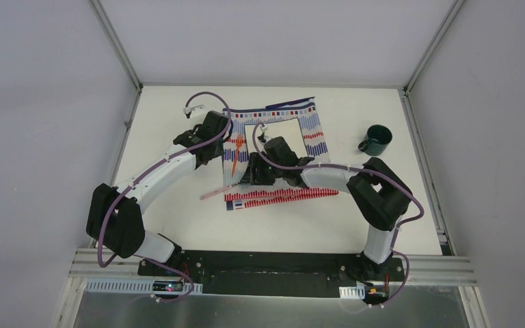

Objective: Set the dinner table for one person
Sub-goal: Place the fork on the napkin, then move the spoon at the center of the board.

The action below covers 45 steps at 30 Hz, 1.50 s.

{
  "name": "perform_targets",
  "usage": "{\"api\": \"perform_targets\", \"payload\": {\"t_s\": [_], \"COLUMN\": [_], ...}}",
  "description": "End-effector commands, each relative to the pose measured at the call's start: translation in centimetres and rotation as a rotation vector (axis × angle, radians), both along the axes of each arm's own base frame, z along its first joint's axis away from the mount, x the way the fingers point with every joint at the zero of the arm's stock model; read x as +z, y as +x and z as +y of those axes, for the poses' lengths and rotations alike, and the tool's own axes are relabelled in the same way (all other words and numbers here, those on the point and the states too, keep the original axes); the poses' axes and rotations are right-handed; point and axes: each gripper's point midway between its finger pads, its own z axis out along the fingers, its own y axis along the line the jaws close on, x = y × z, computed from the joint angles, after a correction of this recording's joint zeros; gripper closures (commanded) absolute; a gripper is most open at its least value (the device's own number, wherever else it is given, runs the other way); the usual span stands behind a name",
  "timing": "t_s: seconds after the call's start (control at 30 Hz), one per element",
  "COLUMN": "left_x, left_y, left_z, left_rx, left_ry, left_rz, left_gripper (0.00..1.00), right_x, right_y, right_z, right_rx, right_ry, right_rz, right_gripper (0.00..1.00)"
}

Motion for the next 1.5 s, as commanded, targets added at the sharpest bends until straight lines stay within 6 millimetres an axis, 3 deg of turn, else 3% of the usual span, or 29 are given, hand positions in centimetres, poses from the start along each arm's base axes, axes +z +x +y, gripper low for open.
{"api": "perform_targets", "payload": {"t_s": [0.0,0.23,0.9,1.47], "left_x": [1.6,1.4,1.1,0.8], "left_y": [0.5,0.2,-0.3,-0.7], "left_z": [-0.4,-0.2,0.4,0.8], "left_rx": [0.01,0.001,0.009,0.019], "left_ry": [-0.03,-0.027,-0.01,-0.001], "left_rz": [-0.043,-0.04,-0.044,-0.044], "left_gripper": [0.54,0.55,0.55,0.55], "right_x": [2.6,0.9,-1.6,-1.5], "right_y": [-1.1,-2.7,0.5,3.0], "right_z": [1.9,3.4,4.7,9.4], "right_rx": [-0.015,-0.024,-0.117,-0.112], "right_ry": [0.107,0.103,0.027,0.018], "right_rz": [-0.045,-0.059,-0.179,-0.261], "right_gripper": [0.49,0.49,0.48,0.48]}}
